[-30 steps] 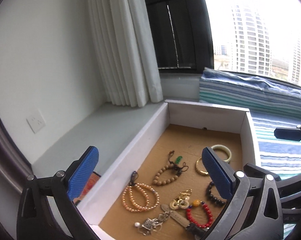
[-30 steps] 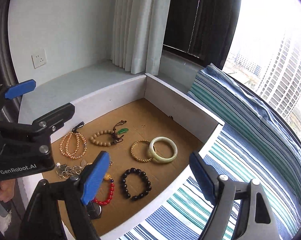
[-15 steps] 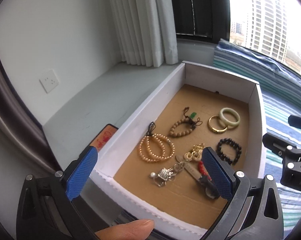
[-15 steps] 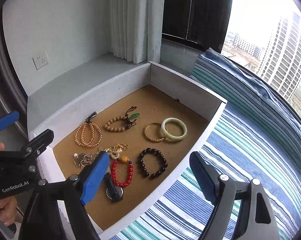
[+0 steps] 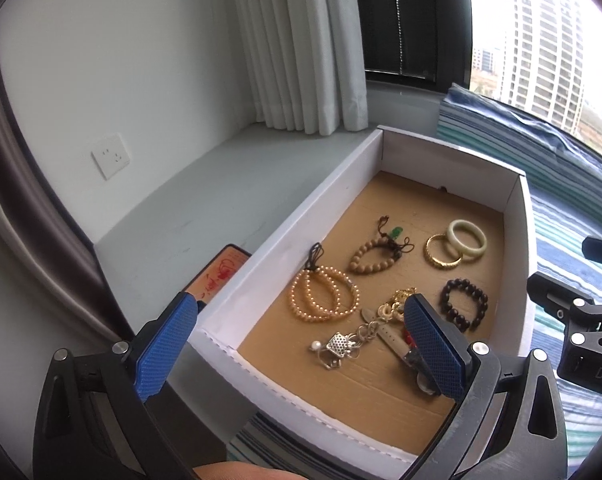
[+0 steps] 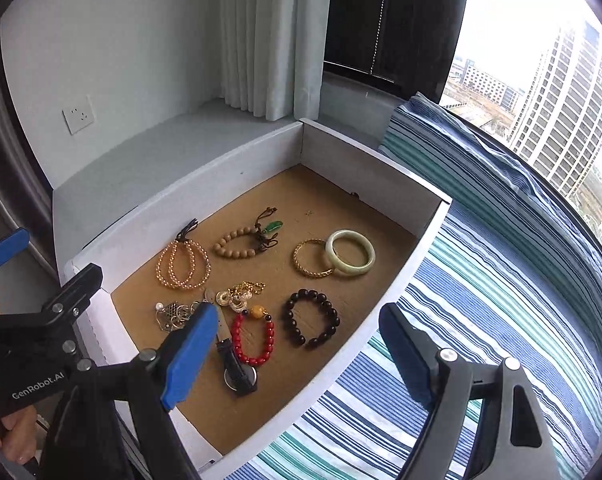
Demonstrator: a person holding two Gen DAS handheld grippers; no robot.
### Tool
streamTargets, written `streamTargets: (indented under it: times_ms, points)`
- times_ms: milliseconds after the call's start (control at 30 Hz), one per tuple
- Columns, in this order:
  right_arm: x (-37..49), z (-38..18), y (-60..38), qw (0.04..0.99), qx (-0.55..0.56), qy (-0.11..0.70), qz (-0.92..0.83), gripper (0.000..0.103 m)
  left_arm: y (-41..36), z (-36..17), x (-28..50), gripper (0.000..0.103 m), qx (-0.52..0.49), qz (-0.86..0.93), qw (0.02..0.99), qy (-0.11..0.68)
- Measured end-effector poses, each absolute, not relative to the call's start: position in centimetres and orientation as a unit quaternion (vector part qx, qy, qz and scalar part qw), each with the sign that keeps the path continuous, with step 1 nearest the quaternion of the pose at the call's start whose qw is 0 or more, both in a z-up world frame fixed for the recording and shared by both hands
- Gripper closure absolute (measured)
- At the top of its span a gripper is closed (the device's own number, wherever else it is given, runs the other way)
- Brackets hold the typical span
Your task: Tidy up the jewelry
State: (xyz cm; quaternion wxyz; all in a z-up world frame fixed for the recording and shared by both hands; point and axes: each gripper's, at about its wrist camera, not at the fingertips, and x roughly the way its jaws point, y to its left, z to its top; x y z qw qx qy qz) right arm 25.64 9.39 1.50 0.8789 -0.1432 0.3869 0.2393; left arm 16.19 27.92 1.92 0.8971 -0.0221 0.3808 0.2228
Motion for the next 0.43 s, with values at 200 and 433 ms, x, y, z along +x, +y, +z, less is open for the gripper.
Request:
streamTargets:
  times_ms: [200,433]
  points:
    - [25.73,1.57,9.4,0.879,-0.144,0.388,0.238,0.019,28.23,1.94,16.35,0.0,-0.036,0.218,0.895,0.388]
    - [25.77,1.91,9.44,0.879,-0.139,0.388,0.242,0.019,27.98,2.34,16.0,0.001,-0.053,0.198,0.899,0.386]
